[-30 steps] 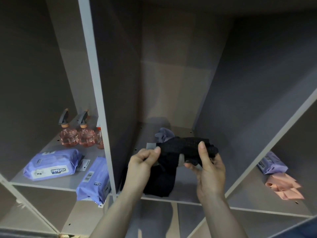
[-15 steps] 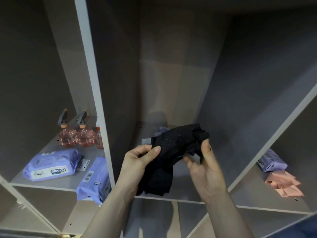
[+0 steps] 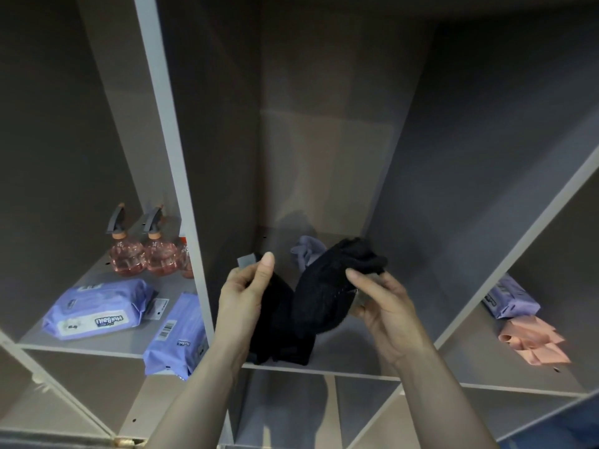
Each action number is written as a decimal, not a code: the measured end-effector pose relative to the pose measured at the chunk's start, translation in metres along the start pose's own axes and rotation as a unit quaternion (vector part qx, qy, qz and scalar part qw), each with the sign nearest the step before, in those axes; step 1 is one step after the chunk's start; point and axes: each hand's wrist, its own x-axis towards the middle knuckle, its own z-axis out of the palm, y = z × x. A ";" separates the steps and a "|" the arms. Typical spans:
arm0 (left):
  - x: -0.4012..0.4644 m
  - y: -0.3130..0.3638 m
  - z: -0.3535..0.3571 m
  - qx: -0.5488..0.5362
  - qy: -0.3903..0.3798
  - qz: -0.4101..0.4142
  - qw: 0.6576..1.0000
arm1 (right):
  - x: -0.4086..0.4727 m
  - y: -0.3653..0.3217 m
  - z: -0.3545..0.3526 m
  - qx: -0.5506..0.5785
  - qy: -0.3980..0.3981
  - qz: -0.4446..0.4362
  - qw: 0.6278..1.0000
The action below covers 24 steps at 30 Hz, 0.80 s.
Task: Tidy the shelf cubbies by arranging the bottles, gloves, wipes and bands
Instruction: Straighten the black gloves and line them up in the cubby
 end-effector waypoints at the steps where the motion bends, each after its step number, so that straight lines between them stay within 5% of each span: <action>1: -0.001 0.004 0.000 -0.005 -0.046 -0.023 0.999 | 0.001 -0.002 0.001 -0.003 -0.015 0.013 1.000; 4: -0.011 0.012 0.003 -0.024 -0.212 -0.094 0.972 | 0.004 -0.004 0.008 -0.025 -0.039 0.055 0.997; 6: -0.017 0.013 0.008 -0.089 -0.242 -0.113 0.960 | 0.007 -0.003 0.012 -0.018 -0.030 0.074 0.997; 10: -0.015 0.009 0.014 -0.172 -0.135 -0.077 0.973 | 0.006 0.002 0.012 0.055 -0.038 0.125 0.990; 17: -0.007 -0.001 0.009 -0.029 -0.051 0.058 0.997 | -0.009 0.017 0.018 -0.052 -0.025 0.202 0.978; 20: -0.010 0.000 0.009 0.005 -0.057 0.094 0.994 | -0.008 0.020 0.018 -0.054 0.010 0.166 0.985; 24: -0.008 0.005 0.003 -0.086 -0.058 0.002 0.995 | -0.006 0.014 0.015 0.015 0.108 0.045 0.993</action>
